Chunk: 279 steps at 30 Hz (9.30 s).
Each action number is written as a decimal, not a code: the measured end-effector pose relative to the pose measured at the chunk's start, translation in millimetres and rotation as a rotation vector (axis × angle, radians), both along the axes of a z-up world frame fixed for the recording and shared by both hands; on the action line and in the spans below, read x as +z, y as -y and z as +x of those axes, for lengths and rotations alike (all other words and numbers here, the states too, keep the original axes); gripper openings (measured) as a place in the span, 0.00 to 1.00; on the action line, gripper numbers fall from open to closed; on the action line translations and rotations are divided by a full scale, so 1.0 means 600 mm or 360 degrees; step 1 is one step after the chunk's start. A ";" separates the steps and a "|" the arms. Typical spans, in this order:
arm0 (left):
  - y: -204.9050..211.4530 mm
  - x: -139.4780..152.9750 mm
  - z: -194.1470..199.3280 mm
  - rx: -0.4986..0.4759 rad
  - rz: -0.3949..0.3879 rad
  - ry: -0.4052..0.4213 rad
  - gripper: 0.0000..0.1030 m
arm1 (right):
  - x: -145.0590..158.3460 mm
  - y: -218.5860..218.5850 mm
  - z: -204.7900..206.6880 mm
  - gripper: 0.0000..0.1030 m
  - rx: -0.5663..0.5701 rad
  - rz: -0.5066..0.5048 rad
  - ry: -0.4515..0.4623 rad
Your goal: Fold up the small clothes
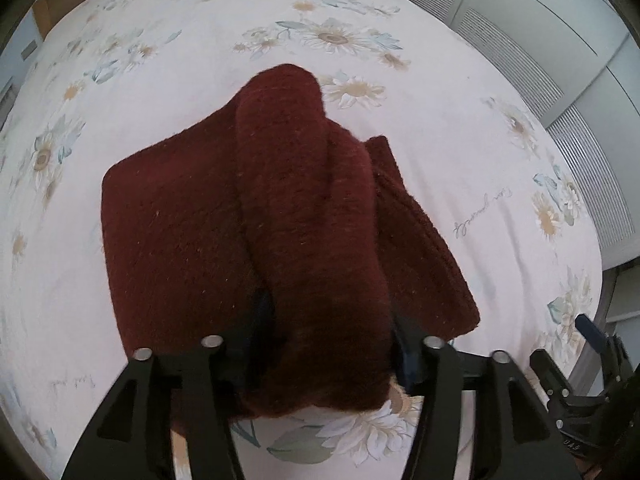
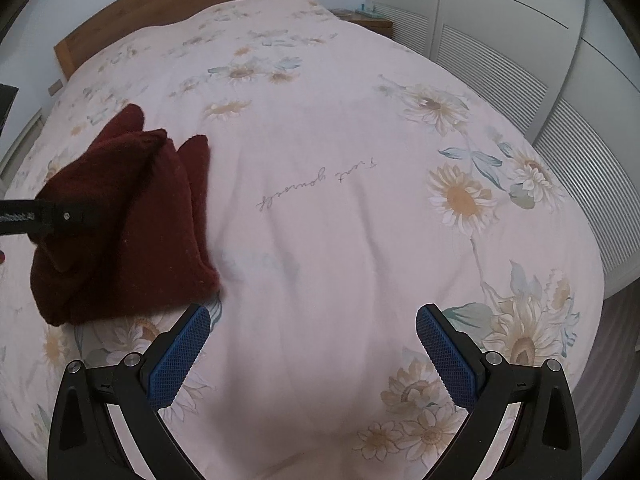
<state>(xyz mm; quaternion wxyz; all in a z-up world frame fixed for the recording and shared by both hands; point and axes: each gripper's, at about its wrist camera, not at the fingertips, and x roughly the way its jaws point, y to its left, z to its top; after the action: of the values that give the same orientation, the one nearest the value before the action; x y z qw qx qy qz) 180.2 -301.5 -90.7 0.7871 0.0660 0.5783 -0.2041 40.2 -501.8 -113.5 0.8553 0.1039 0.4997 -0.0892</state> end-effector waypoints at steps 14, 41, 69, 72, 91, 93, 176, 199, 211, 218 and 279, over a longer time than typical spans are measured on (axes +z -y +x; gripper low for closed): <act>-0.084 0.107 -0.003 0.0047 -0.0213 0.0053 0.99 | 0.068 -0.047 0.044 1.00 0.0132 0.0006 0.0087; -0.265 0.015 -0.045 0.0177 -0.0025 0.0011 0.99 | 0.002 -0.229 0.287 0.44 0.0515 0.0242 -0.0494; -0.243 -0.009 -0.040 0.0132 0.0005 -0.0034 0.99 | -0.001 -0.104 0.172 0.65 0.0321 0.0381 -0.0218; -0.243 -0.012 -0.035 0.0144 -0.0021 -0.0062 0.99 | 0.008 -0.106 0.185 0.71 0.0336 0.0381 -0.0232; -0.167 -0.026 0.056 0.0157 -0.0043 -0.0076 0.99 | -0.025 -0.145 0.263 0.99 0.0466 0.0204 -0.0330; -0.161 -0.047 0.062 0.0180 -0.0037 -0.0114 0.99 | -0.043 -0.137 0.261 0.99 0.0459 0.0220 -0.0331; -0.474 -0.015 -0.089 0.0391 0.0014 0.0120 0.99 | -0.001 -0.358 0.180 1.00 0.0580 0.0106 -0.0049; -0.485 0.062 -0.150 0.0523 0.0064 0.0318 0.99 | 0.102 -0.324 0.065 1.00 0.0520 0.0077 0.0192; -0.503 0.132 -0.267 0.0574 0.0163 0.0420 0.99 | 0.173 -0.292 -0.053 1.00 0.0448 0.0036 0.0249; -0.503 0.126 -0.296 0.0577 0.0210 0.0438 0.99 | 0.179 -0.278 -0.088 1.00 0.0391 0.0049 0.0260; -0.504 0.116 -0.319 0.0555 0.0237 0.0417 0.99 | 0.181 -0.295 -0.103 1.00 0.0470 -0.0051 0.0197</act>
<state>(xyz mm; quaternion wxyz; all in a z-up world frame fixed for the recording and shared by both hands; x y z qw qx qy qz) -11.1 1.2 -21.4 0.8718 0.0488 0.4873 -0.0114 -21.7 -324.9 -5.0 0.8899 0.0209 0.4543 0.0360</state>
